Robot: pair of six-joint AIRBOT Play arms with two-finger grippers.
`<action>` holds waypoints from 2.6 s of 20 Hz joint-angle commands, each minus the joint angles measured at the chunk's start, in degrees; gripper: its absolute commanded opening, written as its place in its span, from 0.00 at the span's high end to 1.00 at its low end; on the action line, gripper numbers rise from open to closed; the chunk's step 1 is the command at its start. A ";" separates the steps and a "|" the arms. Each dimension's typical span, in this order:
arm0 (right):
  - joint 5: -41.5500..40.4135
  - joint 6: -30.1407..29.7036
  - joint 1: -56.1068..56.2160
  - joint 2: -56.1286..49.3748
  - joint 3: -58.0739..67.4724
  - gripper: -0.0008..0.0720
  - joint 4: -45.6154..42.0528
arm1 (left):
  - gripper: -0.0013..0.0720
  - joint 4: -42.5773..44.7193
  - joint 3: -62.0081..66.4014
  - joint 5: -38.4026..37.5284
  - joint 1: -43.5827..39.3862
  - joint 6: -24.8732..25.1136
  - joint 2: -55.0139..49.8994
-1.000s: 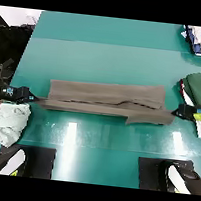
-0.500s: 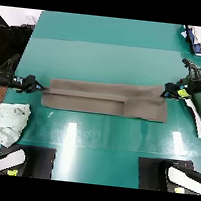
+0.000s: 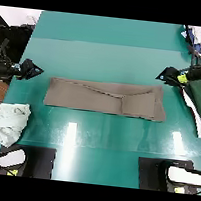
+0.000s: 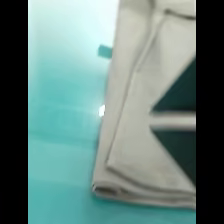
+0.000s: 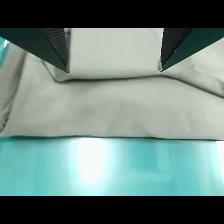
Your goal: Fold the shirts.
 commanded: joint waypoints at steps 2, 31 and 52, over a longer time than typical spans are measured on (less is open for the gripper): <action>9.73 -6.64 -7.17 -0.70 -2.47 0.12 2.23 | 0.95 -1.29 0.37 -9.84 -0.90 2.73 -0.15; 8.13 -29.75 -9.29 -14.10 -13.97 0.97 19.02 | 0.95 5.77 0.42 -2.08 -32.98 -7.06 -0.52; 17.18 0.81 17.51 -3.04 30.18 0.97 18.53 | 0.95 5.57 41.64 4.79 -50.71 -11.34 -40.79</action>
